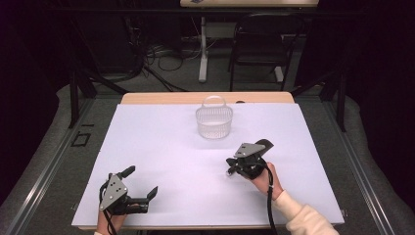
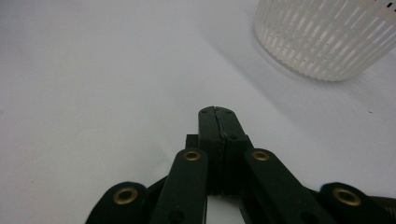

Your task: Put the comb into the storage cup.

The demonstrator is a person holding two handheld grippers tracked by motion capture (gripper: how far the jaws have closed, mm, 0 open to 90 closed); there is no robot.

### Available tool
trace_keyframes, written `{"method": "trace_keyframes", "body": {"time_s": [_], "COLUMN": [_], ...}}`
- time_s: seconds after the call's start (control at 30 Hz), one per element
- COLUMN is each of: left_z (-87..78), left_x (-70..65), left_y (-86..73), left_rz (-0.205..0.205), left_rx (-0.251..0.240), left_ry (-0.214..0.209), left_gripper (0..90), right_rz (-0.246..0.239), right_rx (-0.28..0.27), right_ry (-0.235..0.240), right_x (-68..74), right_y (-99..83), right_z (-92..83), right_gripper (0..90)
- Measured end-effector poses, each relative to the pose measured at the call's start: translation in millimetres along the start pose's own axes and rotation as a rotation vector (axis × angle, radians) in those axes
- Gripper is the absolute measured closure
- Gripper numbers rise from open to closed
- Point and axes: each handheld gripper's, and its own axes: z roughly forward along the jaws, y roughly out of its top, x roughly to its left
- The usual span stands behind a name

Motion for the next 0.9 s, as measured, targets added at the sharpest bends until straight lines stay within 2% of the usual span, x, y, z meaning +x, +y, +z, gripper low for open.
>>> {"method": "trace_keyframes", "body": {"time_s": [0.2,0.43,0.5,0.9], "left_z": [0.2,0.6,0.9,2.6], "left_x": [-0.2,0.1,0.2,0.0], "left_y": [0.0,0.1,0.3,0.4], "left_rz": [0.003,0.001,0.007,0.003], "left_rx": [0.002,0.003,0.005,0.003], "left_ry": [0.0,0.0,-0.001,-0.004], "left_gripper": [0.0,0.0,0.0,0.0], "right_rz": [-0.01,-0.019,-0.019,-0.012], "right_rx": [0.031,0.073,0.093,0.129], "right_ry": [-0.009,0.012,0.018,0.032], "right_x": [4.6,9.9,10.8,9.3], "right_y": [1.8,2.9,2.6,-1.3], "right_z": [7.5,15.4,16.0,15.4], "right_gripper": [90.0,90.0,90.0,90.0]}}
